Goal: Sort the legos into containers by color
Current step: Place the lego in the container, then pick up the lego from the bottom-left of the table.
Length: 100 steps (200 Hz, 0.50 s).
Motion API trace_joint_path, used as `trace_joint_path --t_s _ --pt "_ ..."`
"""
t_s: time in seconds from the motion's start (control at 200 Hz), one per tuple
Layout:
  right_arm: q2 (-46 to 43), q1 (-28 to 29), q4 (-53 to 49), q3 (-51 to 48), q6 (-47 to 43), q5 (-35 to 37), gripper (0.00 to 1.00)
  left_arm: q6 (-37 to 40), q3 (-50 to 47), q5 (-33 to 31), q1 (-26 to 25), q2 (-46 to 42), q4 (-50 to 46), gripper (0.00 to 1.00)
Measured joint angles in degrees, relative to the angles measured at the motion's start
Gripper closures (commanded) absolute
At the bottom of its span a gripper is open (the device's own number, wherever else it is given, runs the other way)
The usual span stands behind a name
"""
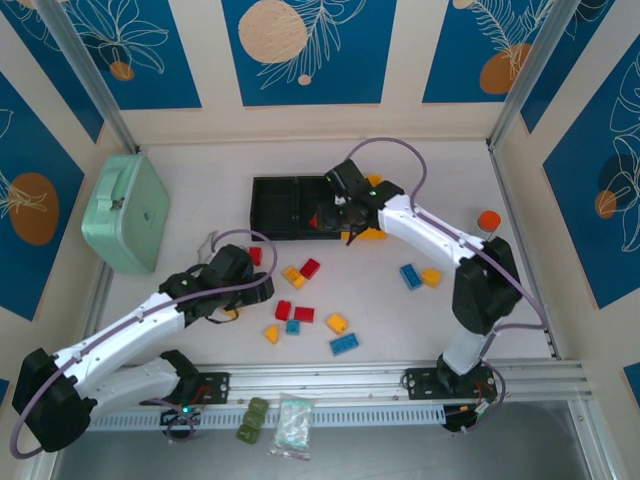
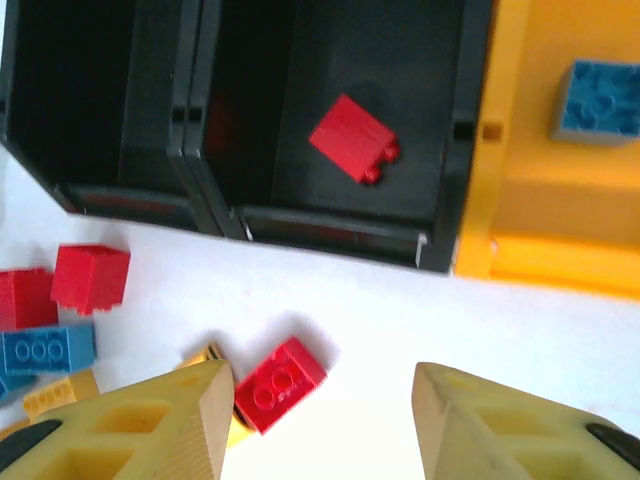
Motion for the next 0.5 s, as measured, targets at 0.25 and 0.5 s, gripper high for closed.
trace_joint_path --t_s 0.25,0.5 --pt "-10.5 0.1 1.6 -14.3 3.2 -1.2 0.49 -2.8 -0.8 -3.7 0.0 -1.3 -5.6 0.28" --pt "-17.1 1.7 2.3 -21.1 7.1 -1.3 0.49 -6.6 -2.3 -7.8 0.4 0.7 -9.2 0.27"
